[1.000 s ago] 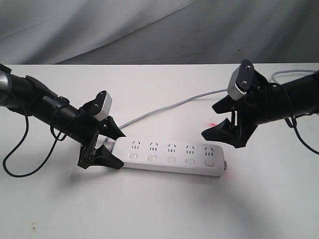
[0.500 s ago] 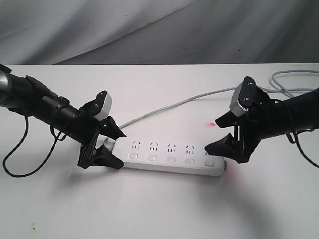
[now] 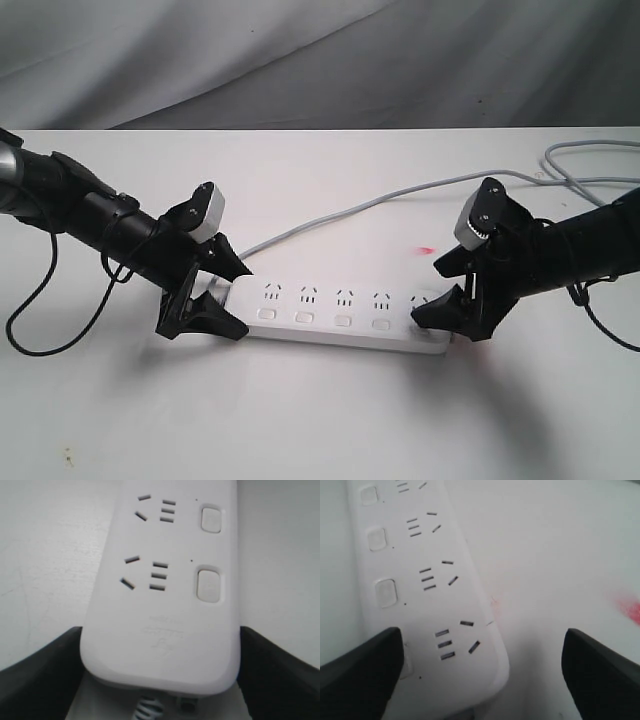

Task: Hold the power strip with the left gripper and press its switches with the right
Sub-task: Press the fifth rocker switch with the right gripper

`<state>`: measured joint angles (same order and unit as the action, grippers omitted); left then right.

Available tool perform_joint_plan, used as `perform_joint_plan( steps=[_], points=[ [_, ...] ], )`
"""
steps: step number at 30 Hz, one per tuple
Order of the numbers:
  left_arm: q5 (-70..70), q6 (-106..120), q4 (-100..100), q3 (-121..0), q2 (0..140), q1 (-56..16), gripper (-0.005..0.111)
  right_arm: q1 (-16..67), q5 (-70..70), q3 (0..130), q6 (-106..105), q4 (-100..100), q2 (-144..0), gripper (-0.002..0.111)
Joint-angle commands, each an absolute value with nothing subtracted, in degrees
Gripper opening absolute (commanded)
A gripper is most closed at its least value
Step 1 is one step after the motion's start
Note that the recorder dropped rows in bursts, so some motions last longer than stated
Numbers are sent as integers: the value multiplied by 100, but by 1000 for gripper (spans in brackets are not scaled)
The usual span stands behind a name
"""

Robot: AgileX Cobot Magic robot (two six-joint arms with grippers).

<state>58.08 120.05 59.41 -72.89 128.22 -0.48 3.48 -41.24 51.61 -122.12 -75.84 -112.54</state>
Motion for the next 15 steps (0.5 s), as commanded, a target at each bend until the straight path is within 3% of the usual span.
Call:
perform_joint_plan(
  steps=[1, 15],
  points=[
    [5828, 11995, 5937, -7295, 12830, -62, 41, 343, -3863, 5138, -12270, -7518, -11384, 78],
    [5828, 11995, 5937, -7295, 12830, -62, 41, 343, -3260, 5047, -11987, -7167, -11704, 78]
  ],
)
